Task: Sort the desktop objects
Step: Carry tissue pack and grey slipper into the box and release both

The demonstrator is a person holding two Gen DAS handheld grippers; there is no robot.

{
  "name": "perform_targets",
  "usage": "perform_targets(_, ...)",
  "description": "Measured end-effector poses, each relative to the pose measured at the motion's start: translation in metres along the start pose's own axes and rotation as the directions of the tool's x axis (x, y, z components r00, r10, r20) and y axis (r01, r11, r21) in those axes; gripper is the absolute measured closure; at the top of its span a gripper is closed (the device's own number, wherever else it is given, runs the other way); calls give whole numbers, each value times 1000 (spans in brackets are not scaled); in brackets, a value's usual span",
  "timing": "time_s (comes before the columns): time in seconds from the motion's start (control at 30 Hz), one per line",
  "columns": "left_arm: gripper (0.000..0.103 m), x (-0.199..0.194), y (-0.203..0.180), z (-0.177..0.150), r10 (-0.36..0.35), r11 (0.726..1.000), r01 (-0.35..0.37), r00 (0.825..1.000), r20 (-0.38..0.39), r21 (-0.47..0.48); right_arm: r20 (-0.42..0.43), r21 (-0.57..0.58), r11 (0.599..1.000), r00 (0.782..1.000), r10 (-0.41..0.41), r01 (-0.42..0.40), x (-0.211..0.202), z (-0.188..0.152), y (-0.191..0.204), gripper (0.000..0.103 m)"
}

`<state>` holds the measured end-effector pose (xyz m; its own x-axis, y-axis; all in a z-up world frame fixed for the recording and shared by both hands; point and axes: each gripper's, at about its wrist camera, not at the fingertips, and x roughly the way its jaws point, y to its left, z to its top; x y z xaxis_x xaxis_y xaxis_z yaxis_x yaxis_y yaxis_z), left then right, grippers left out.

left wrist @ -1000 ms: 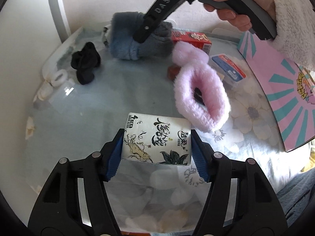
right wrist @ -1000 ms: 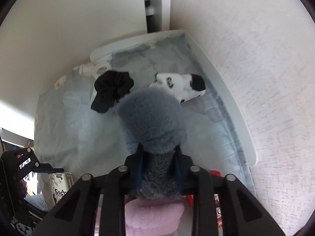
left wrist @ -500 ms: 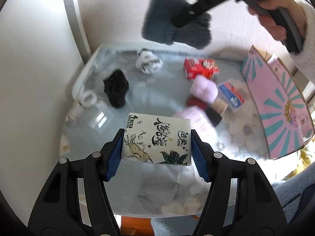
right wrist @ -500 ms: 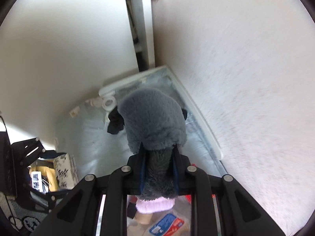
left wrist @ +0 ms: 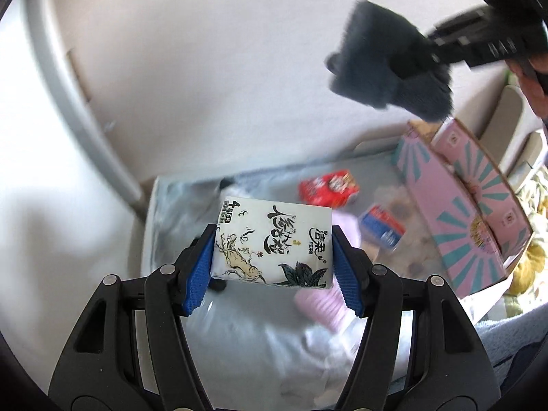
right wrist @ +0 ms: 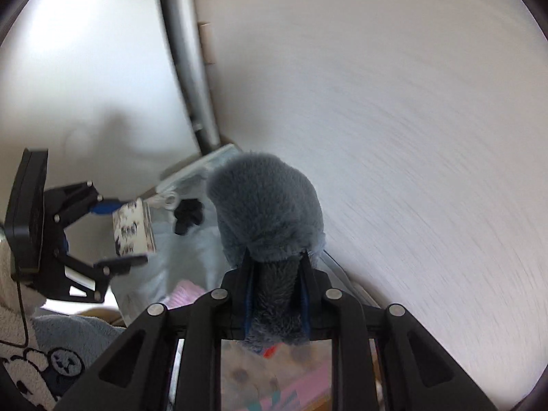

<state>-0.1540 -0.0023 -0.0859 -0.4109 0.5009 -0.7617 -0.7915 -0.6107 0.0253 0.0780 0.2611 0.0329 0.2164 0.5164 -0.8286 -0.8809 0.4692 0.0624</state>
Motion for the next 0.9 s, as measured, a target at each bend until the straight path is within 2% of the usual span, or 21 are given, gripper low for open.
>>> perform_targets(0.13, 42, 7, -22, 36, -98, 995, 97, 995, 31, 40, -4, 83, 995, 998, -63, 63, -26, -35, -21, 83)
perform_targets(0.27, 42, 16, -62, 72, -162, 979, 154, 985, 51, 133, -18, 198, 972, 992, -122, 123, -54, -82, -45, 83)
perform_targets(0.5, 42, 37, -156, 119, -274, 925, 251, 961, 44, 284, -91, 358, 909, 976, -196, 216, -74, -164, -67, 83)
perform_targets(0.57, 42, 45, -183, 126, -306, 907, 285, 952, 21, 311, -100, 388, 895, 976, -195, 219, -81, -184, -70, 83)
perform_targets(0.6, 42, 50, -196, 129, -354, 872, 333, 935, -8, 358, -104, 399, 891, 976, -191, 217, -82, -195, -71, 83)
perform_targets(0.7, 42, 69, -233, 133, -384, 846, 381, 921, -69, 373, -117, 413, 883, 975, -191, 222, -83, -218, -72, 83)
perform_targets(0.9, 42, 107, -278, 125, -363, 827, 403, 915, -174, 391, -112, 464, 868, 984, -141, 177, -63, -248, -54, 83)
